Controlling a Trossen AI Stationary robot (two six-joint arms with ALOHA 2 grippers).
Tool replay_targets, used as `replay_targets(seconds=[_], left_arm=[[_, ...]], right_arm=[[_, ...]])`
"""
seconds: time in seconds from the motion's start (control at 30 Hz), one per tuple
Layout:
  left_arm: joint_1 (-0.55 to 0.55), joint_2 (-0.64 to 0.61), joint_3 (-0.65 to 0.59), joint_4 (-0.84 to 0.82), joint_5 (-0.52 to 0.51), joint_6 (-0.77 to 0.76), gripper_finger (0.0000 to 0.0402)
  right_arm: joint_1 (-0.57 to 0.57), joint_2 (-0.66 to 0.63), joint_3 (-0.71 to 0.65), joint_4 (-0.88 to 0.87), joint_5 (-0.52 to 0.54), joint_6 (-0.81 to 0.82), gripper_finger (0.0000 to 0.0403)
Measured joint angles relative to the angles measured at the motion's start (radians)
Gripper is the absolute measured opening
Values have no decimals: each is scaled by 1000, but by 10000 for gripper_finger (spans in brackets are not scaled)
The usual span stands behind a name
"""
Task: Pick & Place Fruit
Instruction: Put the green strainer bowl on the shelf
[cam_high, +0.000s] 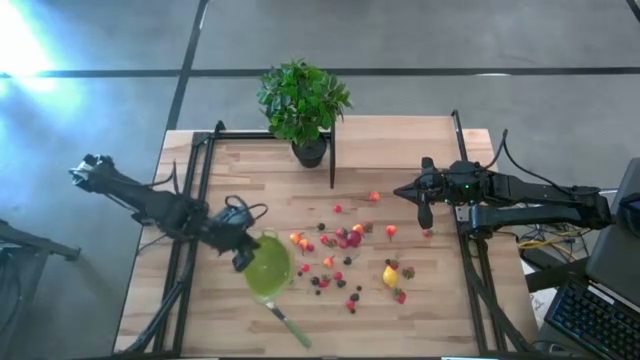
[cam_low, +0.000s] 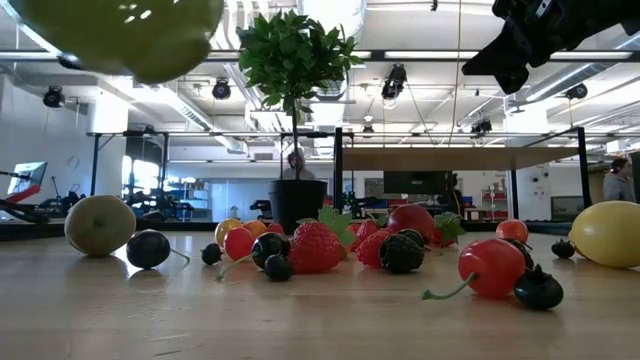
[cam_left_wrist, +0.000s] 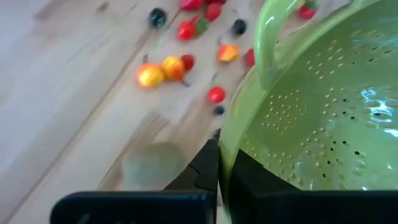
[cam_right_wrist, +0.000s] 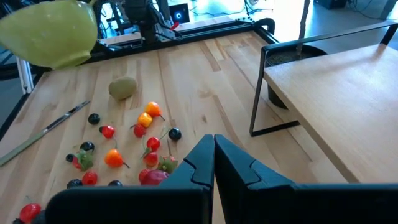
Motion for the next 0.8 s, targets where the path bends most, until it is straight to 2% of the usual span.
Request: replay_targets(seconds=[0.13, 0.2, 0.3, 0.43, 0.57, 0.8], left_arm=[[112, 34, 0, 30, 51, 20, 10], [172, 53, 0, 28, 110, 25, 10], [257, 80, 0, 29, 199, 41, 11], [348, 122, 10, 27, 279, 75, 9], [404, 167, 44, 6, 325, 108, 10], [423, 264, 164, -128, 332, 158, 9]], right_arm=[[0, 10, 0, 10, -12, 13, 8], [6, 27, 0, 26, -58, -7, 8], [32, 72, 0, 112, -132, -74, 8], [86, 147, 0, 266, -179, -207, 8], [151, 235, 30, 330, -186, -337, 8], [286, 382, 154, 298, -186, -528, 8]])
